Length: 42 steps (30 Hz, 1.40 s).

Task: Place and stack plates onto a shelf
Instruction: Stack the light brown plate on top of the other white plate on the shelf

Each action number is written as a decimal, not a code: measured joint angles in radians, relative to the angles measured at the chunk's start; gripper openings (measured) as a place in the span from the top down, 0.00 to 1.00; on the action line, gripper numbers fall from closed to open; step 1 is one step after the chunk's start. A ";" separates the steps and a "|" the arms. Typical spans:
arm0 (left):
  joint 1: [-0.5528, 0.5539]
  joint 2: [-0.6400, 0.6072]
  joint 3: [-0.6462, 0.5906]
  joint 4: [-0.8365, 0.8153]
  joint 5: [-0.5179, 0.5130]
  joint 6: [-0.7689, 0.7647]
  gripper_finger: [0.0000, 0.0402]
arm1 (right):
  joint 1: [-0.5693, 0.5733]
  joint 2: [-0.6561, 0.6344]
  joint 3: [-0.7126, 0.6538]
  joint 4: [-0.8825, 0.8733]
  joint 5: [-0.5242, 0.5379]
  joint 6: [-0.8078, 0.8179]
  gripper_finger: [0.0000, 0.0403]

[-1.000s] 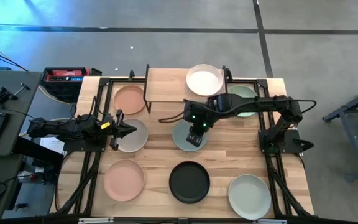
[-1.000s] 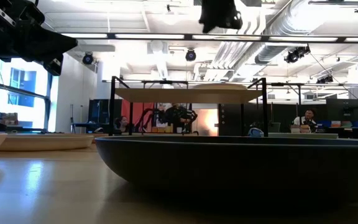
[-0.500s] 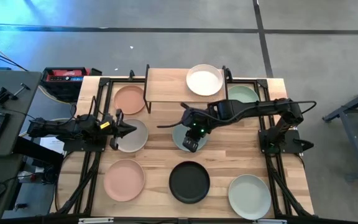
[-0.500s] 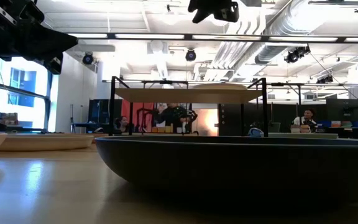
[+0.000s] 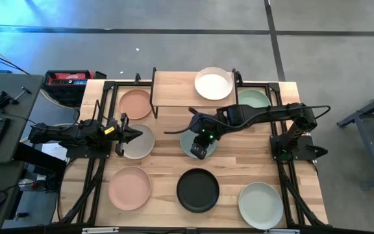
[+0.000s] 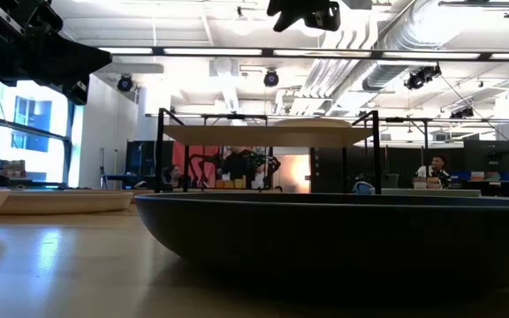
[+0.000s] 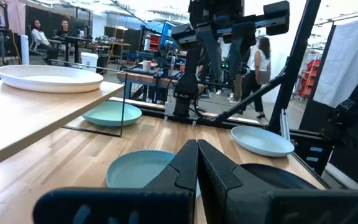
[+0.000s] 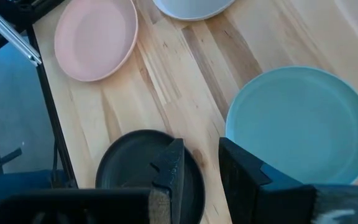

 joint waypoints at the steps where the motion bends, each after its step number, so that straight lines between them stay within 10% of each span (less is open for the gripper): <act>1: 0.000 0.000 0.000 0.000 0.000 0.000 1.00 | 0.001 0.000 0.000 0.000 0.000 -0.004 0.81; 42: 0.001 0.000 0.000 0.108 0.029 -0.070 1.00 | 0.017 0.016 -0.001 0.155 0.099 0.156 0.81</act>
